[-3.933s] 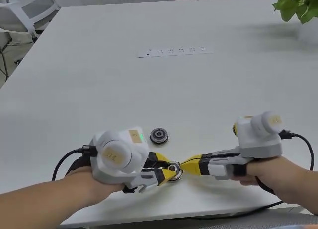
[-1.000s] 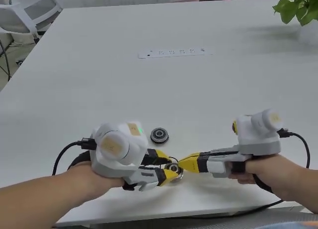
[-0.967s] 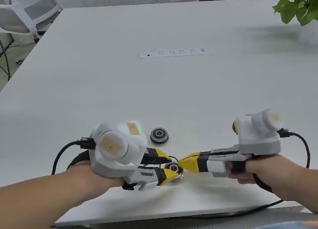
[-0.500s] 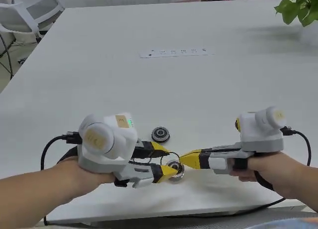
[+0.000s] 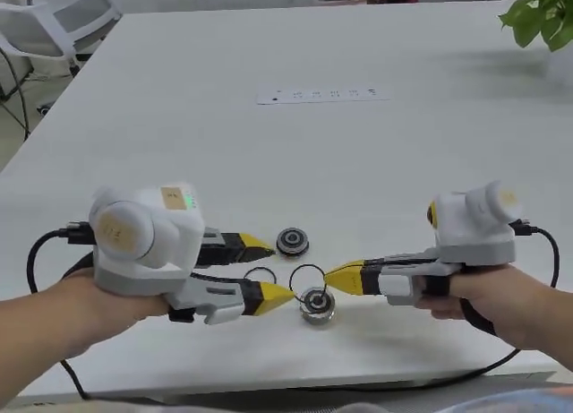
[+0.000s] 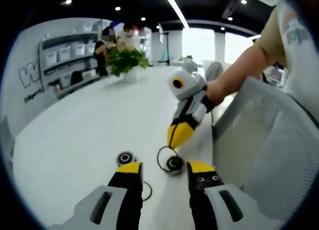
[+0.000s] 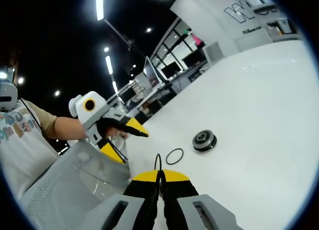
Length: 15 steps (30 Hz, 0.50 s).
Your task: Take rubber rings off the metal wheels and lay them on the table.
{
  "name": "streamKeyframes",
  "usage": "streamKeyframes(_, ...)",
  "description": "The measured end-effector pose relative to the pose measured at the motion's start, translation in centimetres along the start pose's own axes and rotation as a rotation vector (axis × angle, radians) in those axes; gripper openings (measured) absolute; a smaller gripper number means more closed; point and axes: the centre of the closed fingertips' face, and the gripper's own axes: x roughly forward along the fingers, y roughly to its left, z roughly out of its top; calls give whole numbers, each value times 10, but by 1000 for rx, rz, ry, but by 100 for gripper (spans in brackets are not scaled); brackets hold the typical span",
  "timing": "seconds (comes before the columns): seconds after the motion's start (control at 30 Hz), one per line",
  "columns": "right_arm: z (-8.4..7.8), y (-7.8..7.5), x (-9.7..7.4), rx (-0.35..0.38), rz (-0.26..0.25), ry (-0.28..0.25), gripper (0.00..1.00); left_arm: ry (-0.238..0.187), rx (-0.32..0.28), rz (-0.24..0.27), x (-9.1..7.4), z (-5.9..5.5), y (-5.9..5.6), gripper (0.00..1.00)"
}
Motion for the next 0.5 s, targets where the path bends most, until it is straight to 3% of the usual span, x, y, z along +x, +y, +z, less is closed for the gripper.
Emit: streamKeyframes(0.5,20,5,19,-24,24,11,0,-11,-26,67,-27,-6,15,47)
